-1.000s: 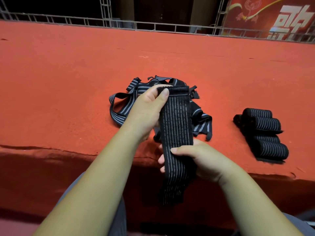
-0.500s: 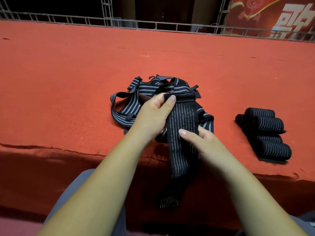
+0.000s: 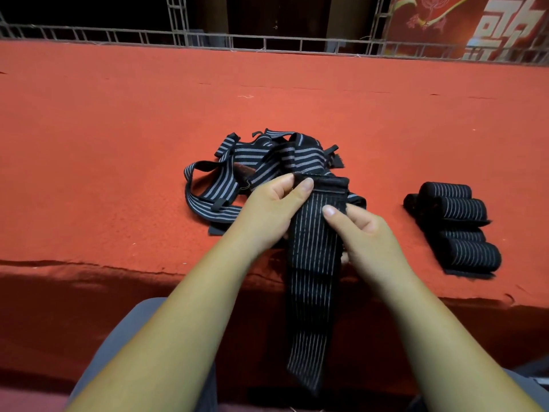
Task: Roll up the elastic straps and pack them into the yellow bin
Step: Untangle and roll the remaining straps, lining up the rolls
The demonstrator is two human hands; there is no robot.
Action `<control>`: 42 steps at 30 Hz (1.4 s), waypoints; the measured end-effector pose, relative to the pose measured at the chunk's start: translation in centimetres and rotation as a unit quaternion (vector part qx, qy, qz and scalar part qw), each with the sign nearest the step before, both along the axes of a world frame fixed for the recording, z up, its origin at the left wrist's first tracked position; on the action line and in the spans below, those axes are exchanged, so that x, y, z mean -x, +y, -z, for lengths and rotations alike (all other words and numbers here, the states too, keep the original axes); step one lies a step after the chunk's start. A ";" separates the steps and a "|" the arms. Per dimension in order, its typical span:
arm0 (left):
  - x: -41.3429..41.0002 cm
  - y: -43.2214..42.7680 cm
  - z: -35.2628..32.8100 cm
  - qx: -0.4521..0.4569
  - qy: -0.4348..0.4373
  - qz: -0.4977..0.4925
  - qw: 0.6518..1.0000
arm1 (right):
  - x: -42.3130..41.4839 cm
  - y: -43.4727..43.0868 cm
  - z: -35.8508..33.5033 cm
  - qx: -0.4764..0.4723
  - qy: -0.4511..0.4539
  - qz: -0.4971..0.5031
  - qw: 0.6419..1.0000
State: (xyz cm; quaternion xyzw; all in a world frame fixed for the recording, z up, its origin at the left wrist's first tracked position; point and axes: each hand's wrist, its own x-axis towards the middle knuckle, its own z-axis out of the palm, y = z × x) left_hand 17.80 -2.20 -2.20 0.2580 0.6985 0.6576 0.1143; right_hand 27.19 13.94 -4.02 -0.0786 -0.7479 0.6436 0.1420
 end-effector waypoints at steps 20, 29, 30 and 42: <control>0.2 0.8 0.3 -0.030 0.028 -0.005 0.999 | 0.8 1.8 0.6 0.015 0.059 0.031 0.998; 0.3 0.9 0.6 -0.017 0.027 -0.006 0.999 | 1.3 2.2 1.0 0.018 0.061 0.053 0.997; 0.4 0.9 0.7 -0.017 0.023 -0.008 1.000 | 1.4 2.3 1.1 0.022 0.065 0.047 0.997; 0.3 1.0 0.5 -0.045 -0.055 -0.018 0.997 | 1.3 2.3 1.0 0.041 0.087 0.022 0.995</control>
